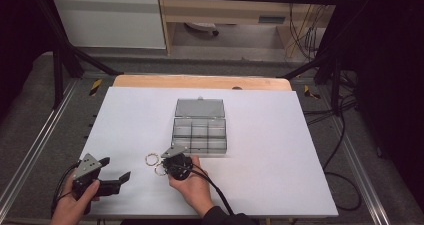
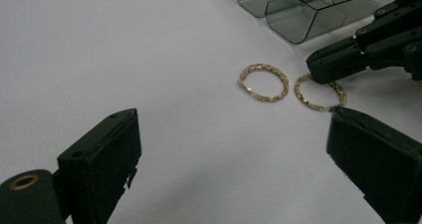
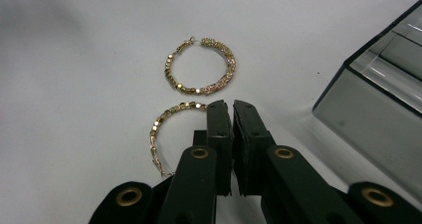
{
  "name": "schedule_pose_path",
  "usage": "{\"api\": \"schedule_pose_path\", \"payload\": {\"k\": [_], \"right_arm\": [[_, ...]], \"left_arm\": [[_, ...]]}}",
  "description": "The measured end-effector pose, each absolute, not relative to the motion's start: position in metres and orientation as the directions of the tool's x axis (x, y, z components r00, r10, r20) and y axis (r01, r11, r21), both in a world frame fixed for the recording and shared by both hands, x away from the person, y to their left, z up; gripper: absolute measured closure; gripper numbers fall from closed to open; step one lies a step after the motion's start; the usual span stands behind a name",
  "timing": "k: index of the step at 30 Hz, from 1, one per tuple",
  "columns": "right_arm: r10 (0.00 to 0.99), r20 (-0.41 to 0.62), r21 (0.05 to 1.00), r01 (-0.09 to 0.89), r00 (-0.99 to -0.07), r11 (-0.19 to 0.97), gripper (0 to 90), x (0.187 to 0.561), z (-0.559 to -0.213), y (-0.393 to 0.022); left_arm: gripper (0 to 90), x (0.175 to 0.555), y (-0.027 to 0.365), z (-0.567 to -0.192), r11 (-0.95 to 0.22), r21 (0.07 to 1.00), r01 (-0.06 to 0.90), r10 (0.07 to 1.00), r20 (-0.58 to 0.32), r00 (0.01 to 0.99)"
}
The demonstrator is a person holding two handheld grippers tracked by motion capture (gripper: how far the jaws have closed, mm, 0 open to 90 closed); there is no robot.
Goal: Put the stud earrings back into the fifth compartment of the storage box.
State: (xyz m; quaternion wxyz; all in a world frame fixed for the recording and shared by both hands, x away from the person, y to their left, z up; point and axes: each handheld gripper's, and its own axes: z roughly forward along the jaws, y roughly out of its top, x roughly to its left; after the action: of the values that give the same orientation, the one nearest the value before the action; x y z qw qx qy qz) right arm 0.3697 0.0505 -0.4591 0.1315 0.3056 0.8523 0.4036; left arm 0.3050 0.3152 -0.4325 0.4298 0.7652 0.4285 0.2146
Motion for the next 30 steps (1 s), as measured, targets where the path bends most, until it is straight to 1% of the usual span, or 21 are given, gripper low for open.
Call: {"api": "schedule_pose_path", "payload": {"k": [9,16,30], "right_arm": [[0.605,0.05,0.783,0.407,-0.795,0.47,87.1,0.365,-0.448,0.036],[0.579,0.044,0.786,0.386,-0.814,0.483,87.1,0.362,-0.442,0.029],[0.596,0.046,0.812,0.377,-0.802,0.445,87.1,0.372,-0.422,0.016]], "left_arm": [[7.4,0.306,0.317,-0.433,-0.263,0.839,0.475,0.842,-0.04,0.538],[7.4,0.305,0.316,-0.432,-0.26,0.844,0.469,0.842,-0.04,0.538],[7.3,0.305,0.317,-0.432,-0.255,0.845,0.471,0.845,-0.042,0.533]]}}
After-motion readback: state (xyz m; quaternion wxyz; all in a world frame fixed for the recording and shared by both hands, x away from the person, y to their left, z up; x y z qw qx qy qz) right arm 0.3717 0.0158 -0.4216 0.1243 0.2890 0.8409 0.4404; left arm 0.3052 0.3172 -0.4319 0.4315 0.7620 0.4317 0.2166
